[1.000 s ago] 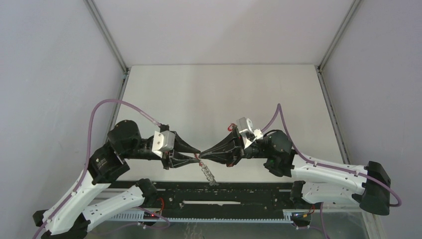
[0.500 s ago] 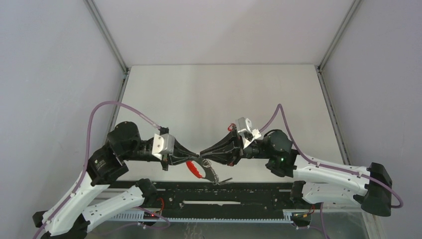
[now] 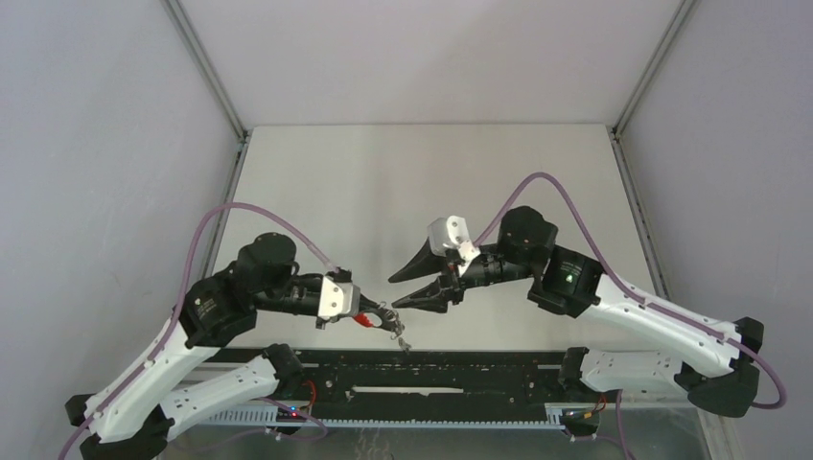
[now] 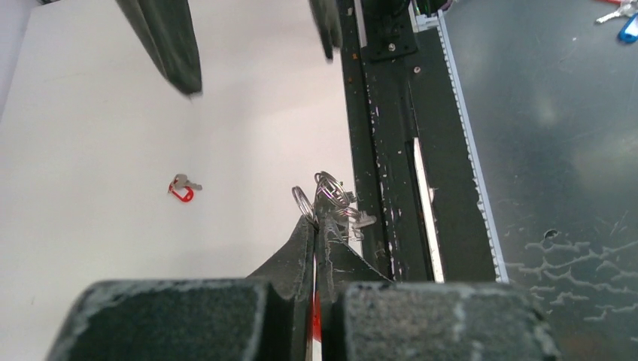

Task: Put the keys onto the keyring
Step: Adjust the keyring.

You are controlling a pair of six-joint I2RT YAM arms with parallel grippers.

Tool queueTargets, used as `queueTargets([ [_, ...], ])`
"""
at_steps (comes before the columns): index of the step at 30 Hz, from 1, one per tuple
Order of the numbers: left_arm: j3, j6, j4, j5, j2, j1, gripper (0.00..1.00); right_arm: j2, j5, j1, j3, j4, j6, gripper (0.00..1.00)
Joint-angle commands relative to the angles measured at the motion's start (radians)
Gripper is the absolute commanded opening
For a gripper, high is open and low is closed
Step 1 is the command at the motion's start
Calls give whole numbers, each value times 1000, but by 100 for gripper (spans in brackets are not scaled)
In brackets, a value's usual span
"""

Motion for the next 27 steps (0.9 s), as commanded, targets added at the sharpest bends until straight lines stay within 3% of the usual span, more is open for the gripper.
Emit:
queueTargets([
  [1,70,91,-17,3,6,-12,0,63,-47,9,67,-216,-161,49],
  [10,97,174,-68,28,14,-26,0,148,-88,19,153,-302,-250,47],
  [27,105,194,-80,34,27,-39,0,200,-101,47,173,-258,-270,38],
])
